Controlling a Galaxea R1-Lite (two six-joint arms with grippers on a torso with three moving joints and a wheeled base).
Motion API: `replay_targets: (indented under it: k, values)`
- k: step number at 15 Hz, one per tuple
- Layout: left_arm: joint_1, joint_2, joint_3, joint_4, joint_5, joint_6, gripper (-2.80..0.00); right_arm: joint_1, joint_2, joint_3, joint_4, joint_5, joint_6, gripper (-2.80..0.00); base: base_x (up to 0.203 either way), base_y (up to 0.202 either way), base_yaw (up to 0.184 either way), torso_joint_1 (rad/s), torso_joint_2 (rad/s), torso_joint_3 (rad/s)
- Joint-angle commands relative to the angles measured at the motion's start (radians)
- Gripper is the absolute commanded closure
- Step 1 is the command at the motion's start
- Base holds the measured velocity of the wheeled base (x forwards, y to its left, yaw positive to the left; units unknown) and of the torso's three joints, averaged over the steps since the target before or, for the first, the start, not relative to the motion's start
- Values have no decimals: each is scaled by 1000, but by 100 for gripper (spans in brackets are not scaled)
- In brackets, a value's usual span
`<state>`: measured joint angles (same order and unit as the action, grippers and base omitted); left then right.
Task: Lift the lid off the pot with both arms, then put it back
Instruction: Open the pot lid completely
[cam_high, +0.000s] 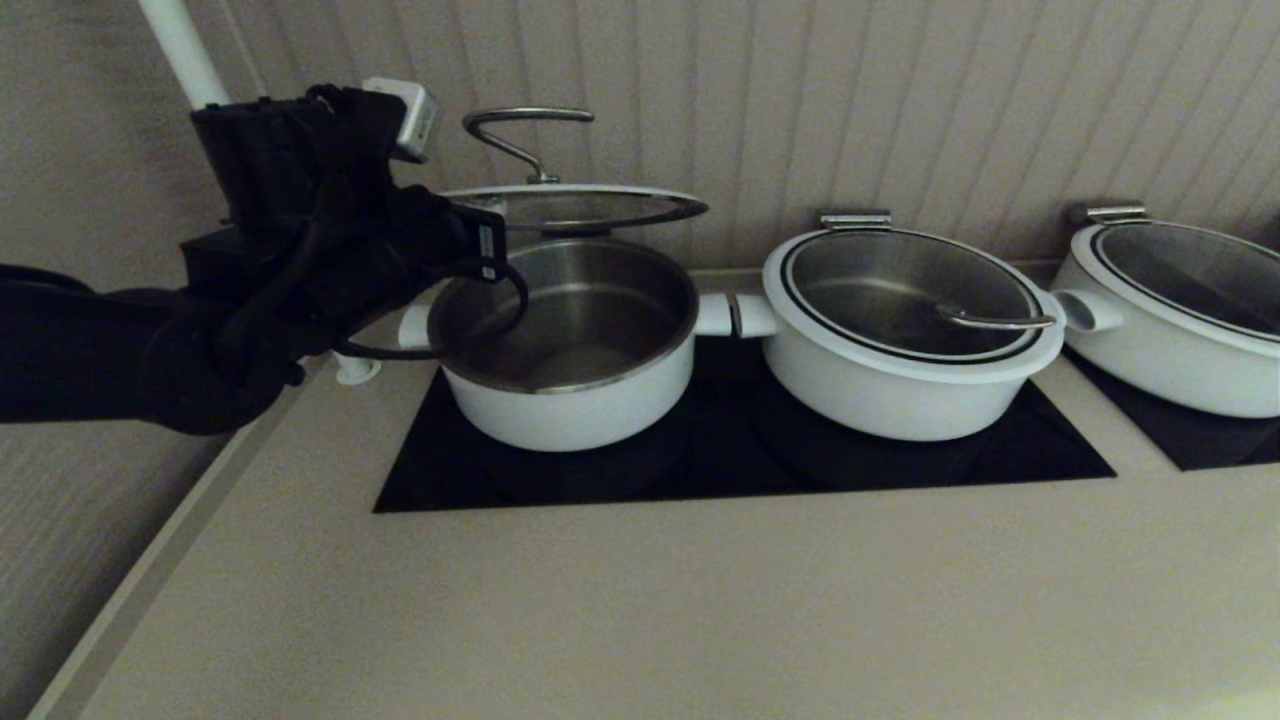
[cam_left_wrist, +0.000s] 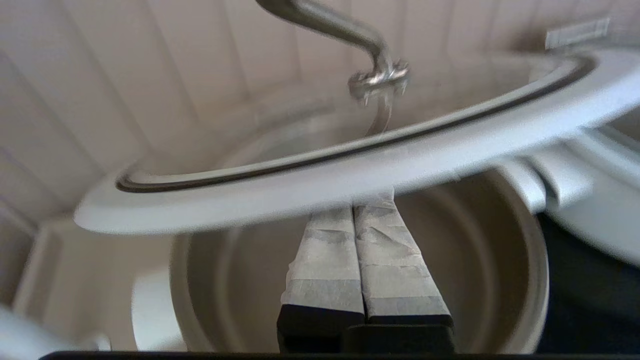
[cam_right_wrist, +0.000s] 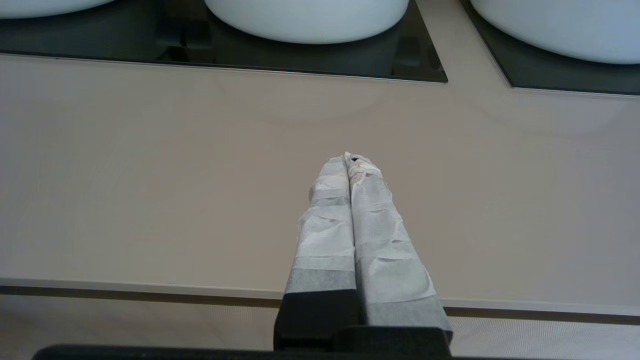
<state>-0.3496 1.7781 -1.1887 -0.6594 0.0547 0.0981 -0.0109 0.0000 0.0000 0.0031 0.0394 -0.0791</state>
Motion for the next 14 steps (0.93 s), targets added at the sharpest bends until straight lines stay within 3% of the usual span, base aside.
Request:
replay_targets:
  k: [1, 6, 14]
  values:
    - [0, 10, 0, -45, 13, 3, 0, 0, 0, 0, 0, 1, -1, 0, 0, 0, 0, 0, 0, 0]
    - [0, 9, 0, -58, 36, 3, 0, 0, 2, 0, 0, 2, -1, 0, 0, 0, 0, 0, 0, 0]
    - [0, 66, 1, -245, 63, 10, 0, 0, 2, 0, 0, 1, -1, 0, 0, 0, 0, 0, 0, 0]
